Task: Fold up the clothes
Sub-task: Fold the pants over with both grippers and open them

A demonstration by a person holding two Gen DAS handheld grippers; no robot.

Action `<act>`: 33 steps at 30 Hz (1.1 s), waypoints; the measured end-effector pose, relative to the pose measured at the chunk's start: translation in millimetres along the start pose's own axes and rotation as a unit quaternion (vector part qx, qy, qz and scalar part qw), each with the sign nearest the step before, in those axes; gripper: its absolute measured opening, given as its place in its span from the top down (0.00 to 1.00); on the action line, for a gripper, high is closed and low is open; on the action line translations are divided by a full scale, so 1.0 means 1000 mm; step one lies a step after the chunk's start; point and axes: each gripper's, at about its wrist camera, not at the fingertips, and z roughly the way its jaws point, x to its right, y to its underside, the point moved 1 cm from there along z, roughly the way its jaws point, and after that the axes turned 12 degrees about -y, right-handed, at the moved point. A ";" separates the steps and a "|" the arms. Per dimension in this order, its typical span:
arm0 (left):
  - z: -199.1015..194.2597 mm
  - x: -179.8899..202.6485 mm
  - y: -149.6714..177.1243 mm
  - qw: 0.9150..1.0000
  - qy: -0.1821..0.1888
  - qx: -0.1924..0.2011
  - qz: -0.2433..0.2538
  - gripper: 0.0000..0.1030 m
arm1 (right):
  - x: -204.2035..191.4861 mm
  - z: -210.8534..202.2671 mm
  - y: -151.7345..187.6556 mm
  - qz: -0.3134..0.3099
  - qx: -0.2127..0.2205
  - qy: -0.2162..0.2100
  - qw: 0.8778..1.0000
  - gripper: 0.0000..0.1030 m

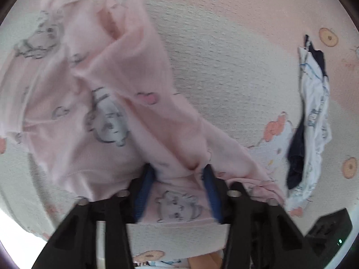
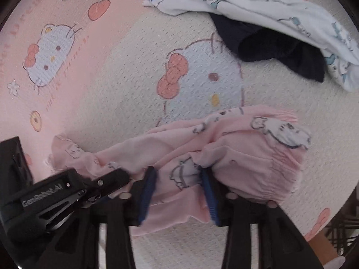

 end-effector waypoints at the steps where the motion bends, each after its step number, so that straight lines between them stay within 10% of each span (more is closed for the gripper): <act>1: 0.000 -0.003 0.000 1.000 0.007 -0.001 -0.002 0.70 | 0.001 -0.002 0.001 -0.004 0.004 -0.005 1.000 0.79; 12: 0.002 -0.042 -0.019 0.983 0.164 -0.065 -0.055 0.89 | 0.013 -0.052 -0.004 -0.005 0.061 -0.085 0.995 0.91; 18: -0.013 -0.039 -0.030 0.980 0.193 -0.039 -0.011 0.89 | -0.011 -0.080 -0.027 -0.145 0.076 -0.079 0.983 0.90; 22: -0.037 -0.005 -0.025 0.978 0.139 0.002 0.156 0.87 | -0.033 -0.094 -0.011 -0.327 0.062 0.004 0.943 0.57; 25: -0.048 0.005 -0.021 0.969 0.083 0.029 0.231 0.71 | -0.035 -0.078 -0.010 -0.360 -0.021 -0.020 0.932 0.57; 27: -0.047 0.008 -0.019 0.964 0.064 0.025 0.256 0.28 | -0.037 -0.074 -0.007 -0.403 -0.053 -0.014 0.914 0.57; 30: -0.047 0.021 -0.021 0.957 0.046 0.033 0.283 0.27 | -0.042 -0.075 -0.002 -0.492 -0.072 0.010 0.867 0.56; 33: -0.055 0.016 -0.020 0.932 -0.023 0.083 0.352 0.27 | -0.043 -0.076 -0.003 -0.547 -0.083 0.033 0.832 0.56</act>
